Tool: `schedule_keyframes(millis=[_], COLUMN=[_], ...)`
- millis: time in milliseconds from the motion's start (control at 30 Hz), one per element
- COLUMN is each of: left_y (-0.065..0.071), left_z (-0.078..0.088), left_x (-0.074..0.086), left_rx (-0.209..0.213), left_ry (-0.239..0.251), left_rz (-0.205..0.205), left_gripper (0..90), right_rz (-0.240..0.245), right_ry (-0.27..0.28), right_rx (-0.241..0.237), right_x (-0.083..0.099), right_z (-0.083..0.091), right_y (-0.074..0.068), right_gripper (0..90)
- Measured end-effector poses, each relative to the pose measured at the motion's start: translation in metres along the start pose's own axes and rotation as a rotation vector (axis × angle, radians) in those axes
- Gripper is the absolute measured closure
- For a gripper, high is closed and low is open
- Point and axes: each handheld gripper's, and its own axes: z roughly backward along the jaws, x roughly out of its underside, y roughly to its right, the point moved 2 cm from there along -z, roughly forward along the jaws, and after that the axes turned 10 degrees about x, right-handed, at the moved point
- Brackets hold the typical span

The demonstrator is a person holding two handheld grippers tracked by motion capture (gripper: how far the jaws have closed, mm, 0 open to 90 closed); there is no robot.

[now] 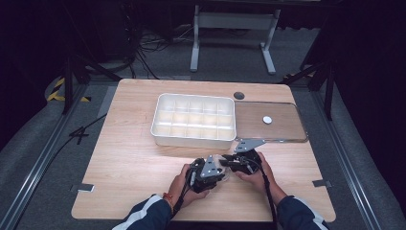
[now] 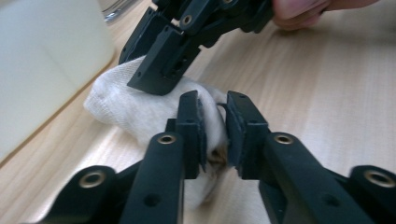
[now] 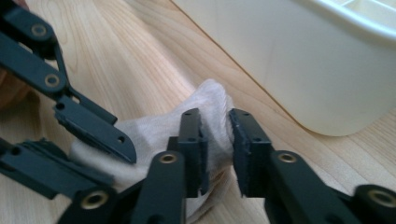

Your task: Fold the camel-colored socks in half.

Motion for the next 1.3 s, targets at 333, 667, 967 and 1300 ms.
schedule_keyframes(millis=[333, 667, 967, 1300], left_y=[-0.021, -0.005, -0.002, -0.004], left_z=[0.037, 0.0, -0.003, -0.004], left_x=[-0.005, 0.007, 0.009, 0.01], left_rx=[0.049, 0.114, 0.111, 0.122], left_ry=[0.158, 0.047, 0.035, 0.048], left_rz=[0.065, -0.005, -0.01, 0.008], left_gripper=[70.9, 79.4, 80.2, 81.9], right_rz=[0.036, 0.082, 0.07, 0.151], right_ry=[0.003, 0.002, 0.013, 0.068], right_rx=[0.005, 0.011, 0.162, 0.014], right_x=[0.003, 0.003, -0.006, -0.014], right_z=[0.002, 0.002, 0.012, 0.01], right_y=[-0.002, -0.009, 0.001, -0.02], right_gripper=[80.9, 80.6, 86.7, 85.9])
